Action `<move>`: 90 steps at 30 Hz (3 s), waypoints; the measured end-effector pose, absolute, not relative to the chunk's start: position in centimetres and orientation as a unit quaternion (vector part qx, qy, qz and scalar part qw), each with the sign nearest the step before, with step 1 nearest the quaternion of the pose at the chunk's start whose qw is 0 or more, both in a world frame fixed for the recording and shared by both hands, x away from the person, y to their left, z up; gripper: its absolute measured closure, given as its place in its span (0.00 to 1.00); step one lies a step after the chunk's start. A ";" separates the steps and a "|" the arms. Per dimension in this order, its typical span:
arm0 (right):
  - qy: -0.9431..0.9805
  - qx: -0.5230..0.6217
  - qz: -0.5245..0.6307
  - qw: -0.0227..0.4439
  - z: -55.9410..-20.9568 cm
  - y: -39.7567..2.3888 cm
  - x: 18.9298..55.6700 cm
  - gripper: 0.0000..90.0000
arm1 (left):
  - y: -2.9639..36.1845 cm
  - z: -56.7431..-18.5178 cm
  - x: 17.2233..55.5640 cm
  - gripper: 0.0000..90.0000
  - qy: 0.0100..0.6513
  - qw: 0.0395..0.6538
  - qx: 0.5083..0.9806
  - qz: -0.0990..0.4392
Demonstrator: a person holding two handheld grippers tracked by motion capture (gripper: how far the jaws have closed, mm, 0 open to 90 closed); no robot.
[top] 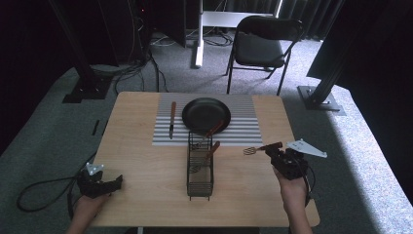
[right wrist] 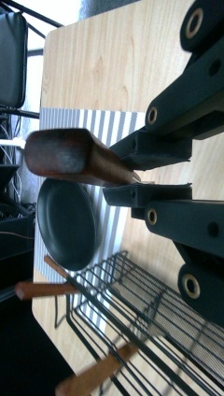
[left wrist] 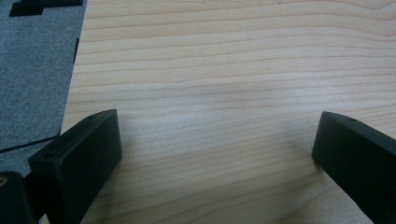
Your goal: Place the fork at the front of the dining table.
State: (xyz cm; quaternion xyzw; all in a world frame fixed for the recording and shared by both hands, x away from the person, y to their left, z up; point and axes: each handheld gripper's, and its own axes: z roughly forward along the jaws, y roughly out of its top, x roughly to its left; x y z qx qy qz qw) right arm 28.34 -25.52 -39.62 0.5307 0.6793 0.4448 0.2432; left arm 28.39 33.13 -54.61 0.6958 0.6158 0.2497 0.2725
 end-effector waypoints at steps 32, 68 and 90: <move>0.721 0.554 0.335 0.246 -42.0 -21.9 42.2 0.90 | 33.1 -54.6 28.4 0.01 0.616 0.273 0.696 0.250; 0.719 0.621 0.250 0.190 -46.4 -18.8 55.4 0.90 | 33.1 -54.6 28.4 0.01 0.616 0.273 0.696 0.250; 0.723 0.640 0.218 0.143 -49.5 -17.3 58.0 0.77 | 33.1 -54.6 28.4 0.01 0.616 0.273 0.696 0.250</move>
